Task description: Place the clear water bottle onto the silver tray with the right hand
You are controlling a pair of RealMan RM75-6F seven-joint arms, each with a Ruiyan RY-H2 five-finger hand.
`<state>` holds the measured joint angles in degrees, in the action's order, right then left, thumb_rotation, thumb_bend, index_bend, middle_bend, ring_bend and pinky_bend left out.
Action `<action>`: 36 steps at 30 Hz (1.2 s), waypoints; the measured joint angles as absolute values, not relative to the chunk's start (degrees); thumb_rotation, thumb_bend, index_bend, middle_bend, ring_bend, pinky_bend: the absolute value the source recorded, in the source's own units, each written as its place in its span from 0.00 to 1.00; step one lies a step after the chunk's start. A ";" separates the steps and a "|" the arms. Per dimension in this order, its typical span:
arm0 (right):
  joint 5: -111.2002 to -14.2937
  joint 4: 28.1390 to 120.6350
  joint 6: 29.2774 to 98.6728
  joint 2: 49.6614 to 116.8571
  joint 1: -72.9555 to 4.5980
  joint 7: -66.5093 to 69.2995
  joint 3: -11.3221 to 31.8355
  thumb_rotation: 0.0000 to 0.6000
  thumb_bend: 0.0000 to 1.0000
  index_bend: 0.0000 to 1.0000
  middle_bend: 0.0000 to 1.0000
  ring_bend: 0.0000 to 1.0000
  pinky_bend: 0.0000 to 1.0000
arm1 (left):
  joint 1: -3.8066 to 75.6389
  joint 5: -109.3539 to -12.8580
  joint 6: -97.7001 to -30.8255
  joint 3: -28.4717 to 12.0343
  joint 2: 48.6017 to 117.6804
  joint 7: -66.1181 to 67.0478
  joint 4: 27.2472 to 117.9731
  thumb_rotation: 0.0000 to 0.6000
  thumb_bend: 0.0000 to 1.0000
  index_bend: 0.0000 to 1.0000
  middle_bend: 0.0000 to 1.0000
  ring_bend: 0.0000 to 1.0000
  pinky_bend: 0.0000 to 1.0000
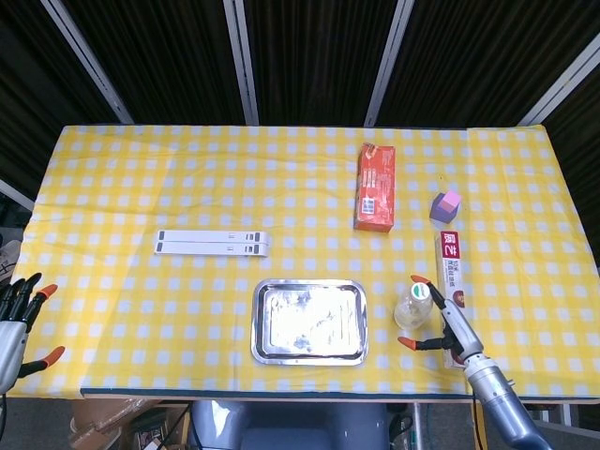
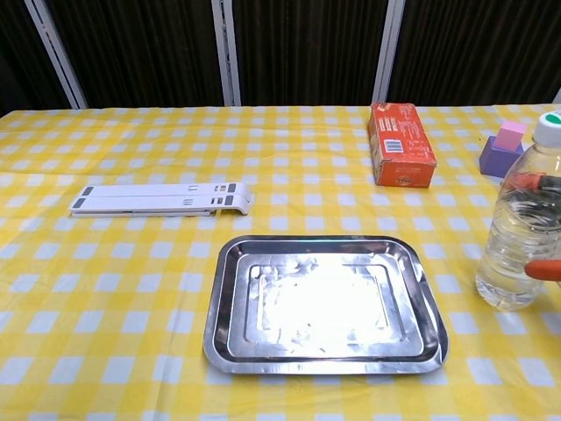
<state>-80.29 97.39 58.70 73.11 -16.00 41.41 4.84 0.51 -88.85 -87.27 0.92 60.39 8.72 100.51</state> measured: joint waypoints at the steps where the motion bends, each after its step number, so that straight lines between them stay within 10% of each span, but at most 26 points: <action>1: -80.10 97.42 58.62 73.33 -16.07 42.02 4.94 1.00 0.14 0.11 0.08 0.00 0.00 | 0.53 -88.82 -87.22 0.92 60.36 8.71 100.54 1.00 0.20 0.14 0.00 0.00 0.00; 7: -78.79 95.67 59.30 76.13 -16.11 43.85 5.67 1.00 0.14 0.17 0.12 0.00 0.00 | 0.56 -88.74 -86.98 1.05 60.33 8.86 100.60 1.00 0.20 0.14 0.00 0.00 0.00; 12: -77.09 92.65 61.91 80.12 -15.52 43.34 6.79 1.00 0.15 0.46 0.33 0.11 0.00 | 0.57 -88.65 -86.83 1.13 60.33 9.31 100.88 1.00 0.20 0.15 0.00 0.00 0.00; 19: -75.44 87.73 65.06 84.68 -14.42 42.45 7.92 1.00 0.49 0.75 0.55 0.25 0.00 | 0.50 -88.55 -86.90 1.15 60.27 9.47 101.12 1.00 0.20 0.15 0.00 0.00 0.00; 36: -79.91 92.03 67.36 84.94 -14.21 41.79 7.39 1.00 0.60 0.79 0.58 0.27 0.00 | 0.23 -88.86 -87.67 1.04 59.52 6.89 100.83 1.00 0.20 0.15 0.00 0.00 0.00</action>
<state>-79.91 92.03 67.36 84.94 -14.21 41.79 7.39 0.23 -88.86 -87.67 1.04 59.52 6.89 100.83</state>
